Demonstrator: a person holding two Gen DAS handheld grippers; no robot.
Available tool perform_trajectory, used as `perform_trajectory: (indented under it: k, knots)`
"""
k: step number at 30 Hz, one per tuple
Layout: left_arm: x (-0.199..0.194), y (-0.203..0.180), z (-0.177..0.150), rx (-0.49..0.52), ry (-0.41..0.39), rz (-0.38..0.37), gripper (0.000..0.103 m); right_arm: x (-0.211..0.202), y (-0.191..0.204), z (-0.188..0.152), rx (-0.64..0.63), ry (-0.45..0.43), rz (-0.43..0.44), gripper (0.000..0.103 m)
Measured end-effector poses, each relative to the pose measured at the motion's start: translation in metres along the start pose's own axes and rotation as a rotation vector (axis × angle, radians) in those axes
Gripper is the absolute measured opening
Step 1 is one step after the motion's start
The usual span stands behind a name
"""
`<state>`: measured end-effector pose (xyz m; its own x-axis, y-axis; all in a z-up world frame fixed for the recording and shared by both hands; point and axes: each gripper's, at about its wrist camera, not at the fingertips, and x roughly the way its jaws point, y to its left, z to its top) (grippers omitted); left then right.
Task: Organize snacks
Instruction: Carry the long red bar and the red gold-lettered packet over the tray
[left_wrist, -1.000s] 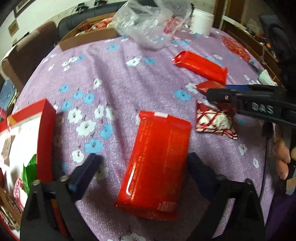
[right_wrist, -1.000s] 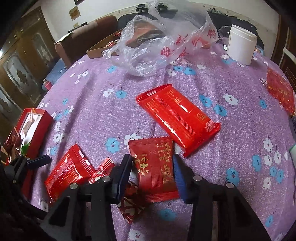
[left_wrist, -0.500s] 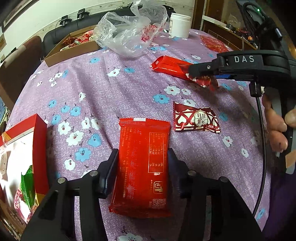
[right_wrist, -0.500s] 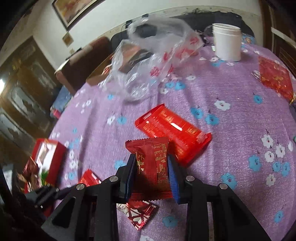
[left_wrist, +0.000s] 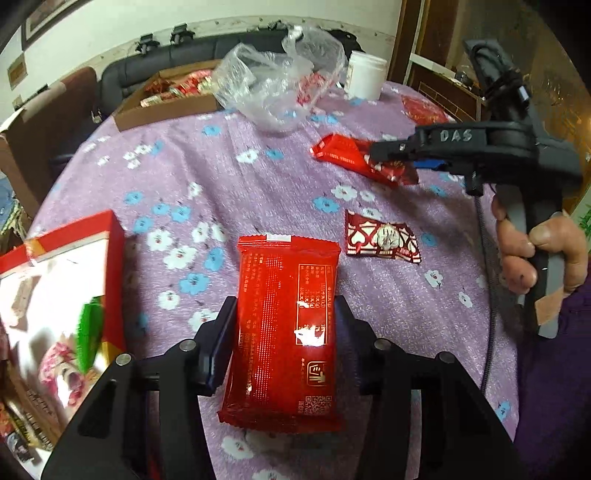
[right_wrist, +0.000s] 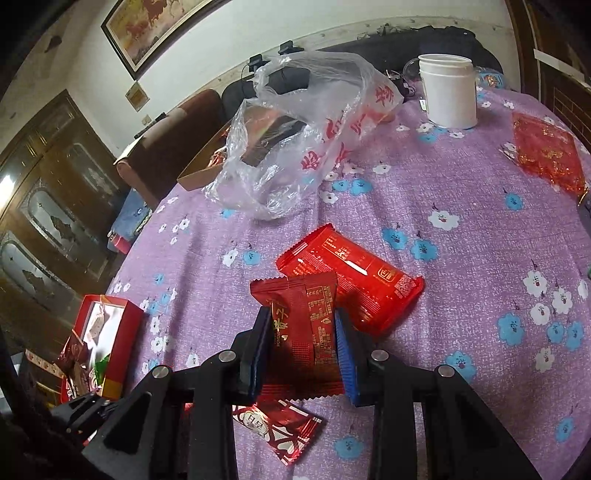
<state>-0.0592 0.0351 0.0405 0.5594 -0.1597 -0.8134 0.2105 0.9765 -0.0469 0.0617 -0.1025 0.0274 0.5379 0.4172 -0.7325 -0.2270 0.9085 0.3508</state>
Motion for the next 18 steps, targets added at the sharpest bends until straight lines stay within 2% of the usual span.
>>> perform_trajectory:
  k: [6,18]
  knots:
    - [-0.031,0.004,0.000,0.005,-0.088,0.042,0.048,0.001,0.011,-0.002,-0.026,-0.017,0.018,0.033]
    - [-0.079,0.028,-0.012,-0.029,-0.188,0.063,0.048,0.001,0.035,-0.008,-0.042,-0.051,0.052,0.033]
